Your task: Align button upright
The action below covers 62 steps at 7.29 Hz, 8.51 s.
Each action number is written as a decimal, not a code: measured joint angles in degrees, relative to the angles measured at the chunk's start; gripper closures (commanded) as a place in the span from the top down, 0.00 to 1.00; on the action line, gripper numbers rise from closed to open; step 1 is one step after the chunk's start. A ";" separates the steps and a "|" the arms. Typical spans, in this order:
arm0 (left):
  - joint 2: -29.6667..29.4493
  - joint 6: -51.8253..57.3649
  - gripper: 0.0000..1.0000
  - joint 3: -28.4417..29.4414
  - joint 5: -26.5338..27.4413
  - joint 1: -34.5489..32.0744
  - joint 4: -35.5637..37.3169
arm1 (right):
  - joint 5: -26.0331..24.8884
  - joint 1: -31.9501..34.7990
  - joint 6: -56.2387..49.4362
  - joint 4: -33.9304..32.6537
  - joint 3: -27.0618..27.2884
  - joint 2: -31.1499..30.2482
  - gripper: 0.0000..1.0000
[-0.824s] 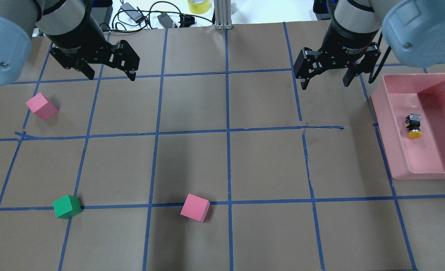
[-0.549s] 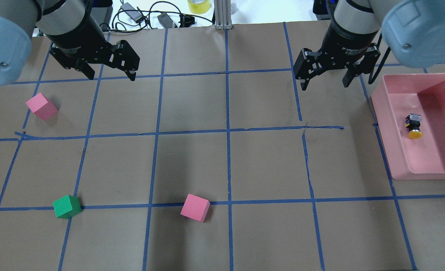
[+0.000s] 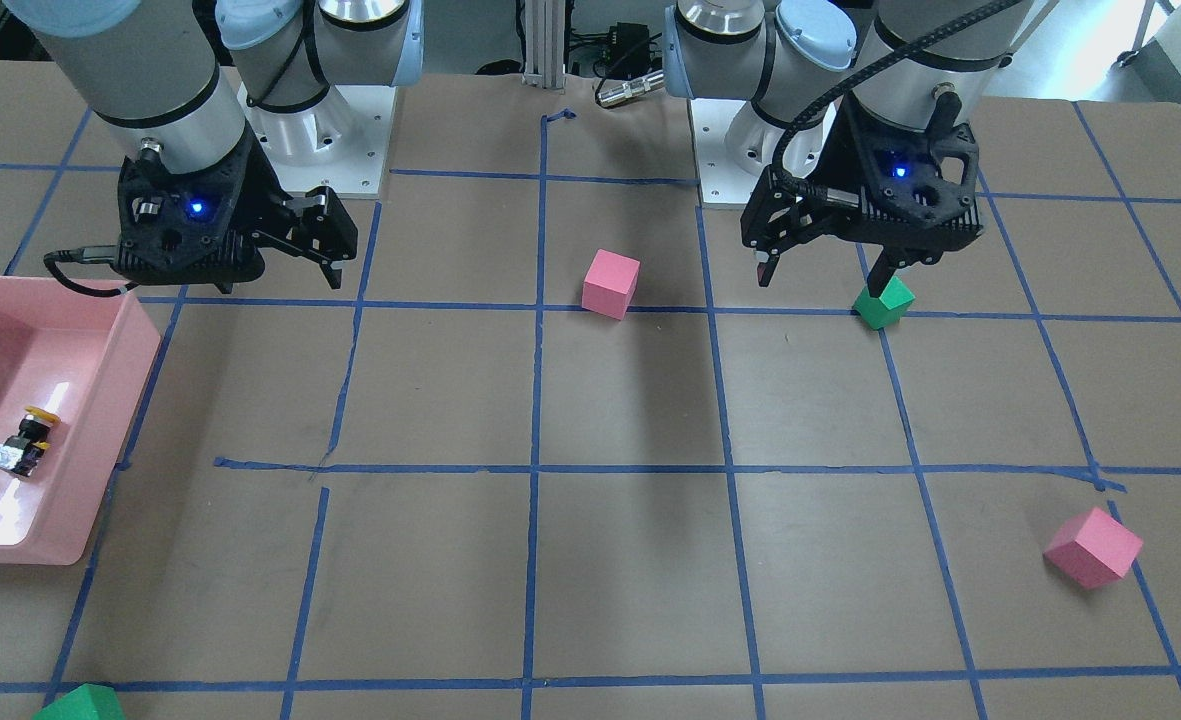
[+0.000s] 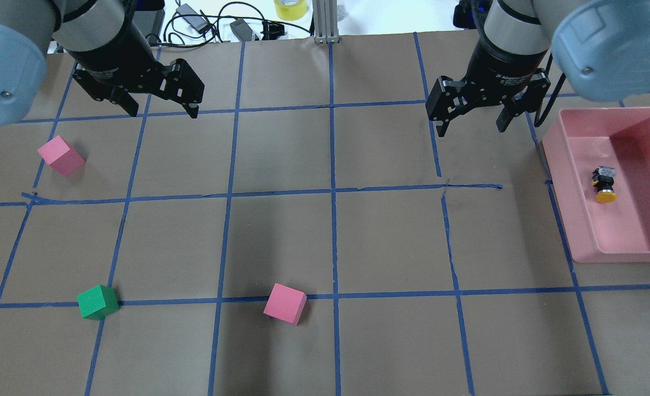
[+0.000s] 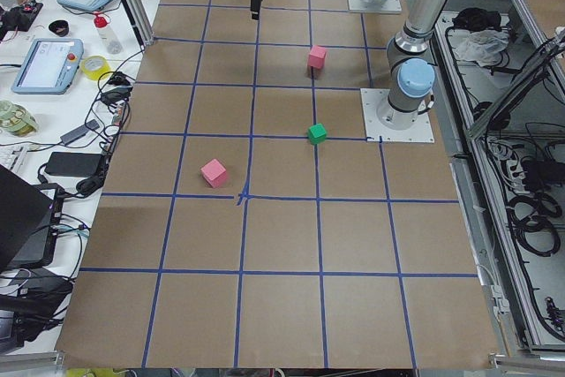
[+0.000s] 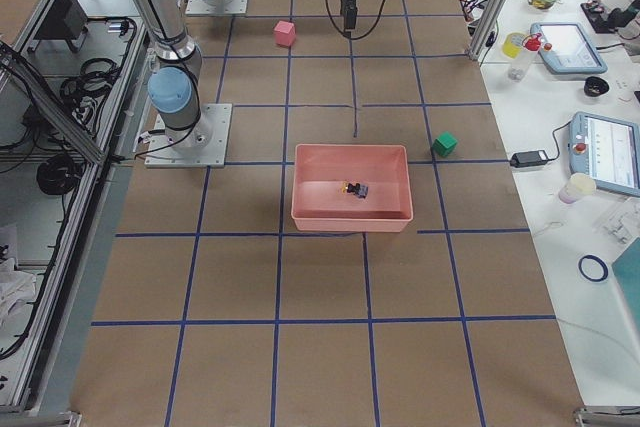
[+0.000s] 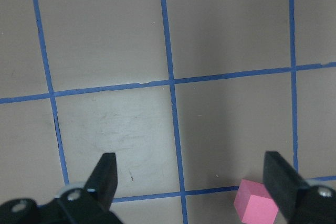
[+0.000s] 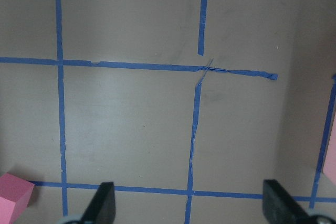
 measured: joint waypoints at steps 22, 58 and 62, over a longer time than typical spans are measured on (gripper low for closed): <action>-0.11 0.02 1.00 0.07 -0.06 0.04 0.00 | -7.26 -34.59 -24.68 -37.82 17.10 17.28 0.95; 0.14 -0.68 1.00 0.11 -0.14 -0.01 0.01 | 2.12 18.46 12.24 -35.46 -8.56 36.96 1.00; -0.59 -1.82 1.00 -1.62 0.00 -0.11 1.00 | -3.01 17.35 8.96 -27.16 -6.76 27.74 1.00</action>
